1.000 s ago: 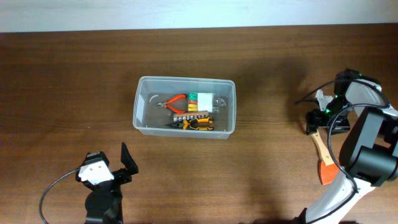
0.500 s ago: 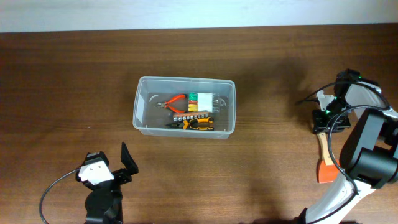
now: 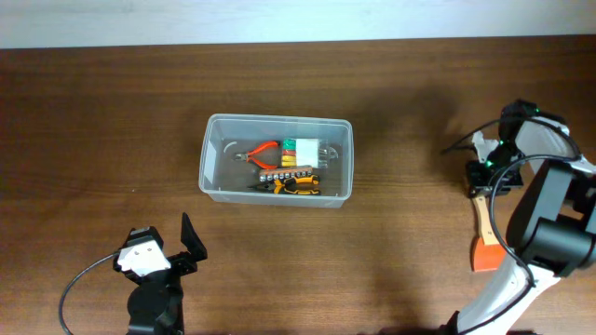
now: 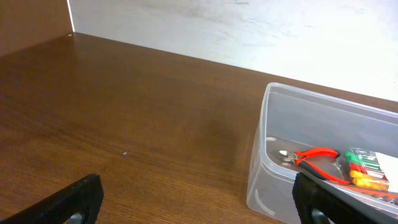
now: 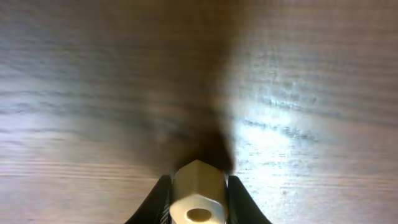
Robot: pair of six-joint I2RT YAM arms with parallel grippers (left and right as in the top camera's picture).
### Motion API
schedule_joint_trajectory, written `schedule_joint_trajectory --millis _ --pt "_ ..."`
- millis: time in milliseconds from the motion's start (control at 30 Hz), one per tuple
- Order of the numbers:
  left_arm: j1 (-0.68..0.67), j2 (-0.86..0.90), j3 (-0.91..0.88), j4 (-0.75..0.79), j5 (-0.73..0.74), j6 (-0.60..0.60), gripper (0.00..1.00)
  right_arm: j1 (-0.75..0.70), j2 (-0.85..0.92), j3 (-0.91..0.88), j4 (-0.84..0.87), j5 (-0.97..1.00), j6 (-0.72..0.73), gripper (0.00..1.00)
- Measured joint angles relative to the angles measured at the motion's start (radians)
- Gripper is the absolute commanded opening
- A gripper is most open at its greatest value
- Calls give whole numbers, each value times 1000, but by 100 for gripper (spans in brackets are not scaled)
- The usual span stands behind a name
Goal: Pack container
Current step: 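Lower the right gripper onto the scraper's wooden handle and close, then lift the scraper and carry it left toward the container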
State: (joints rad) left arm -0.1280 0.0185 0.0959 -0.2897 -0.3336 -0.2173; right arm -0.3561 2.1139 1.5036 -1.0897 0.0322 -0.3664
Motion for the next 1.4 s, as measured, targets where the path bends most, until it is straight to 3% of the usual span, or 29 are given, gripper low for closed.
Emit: schedule_joint_trajectory --millis 600,967,1400 --pt "0 0 0 0 0 0 99 308 6 566 -151 -11 0 12" --pt "0 0 0 0 0 0 99 541 6 678 -206 -15 0 12" --pt "0 0 0 0 0 0 99 661 6 907 -332 -14 0 11"
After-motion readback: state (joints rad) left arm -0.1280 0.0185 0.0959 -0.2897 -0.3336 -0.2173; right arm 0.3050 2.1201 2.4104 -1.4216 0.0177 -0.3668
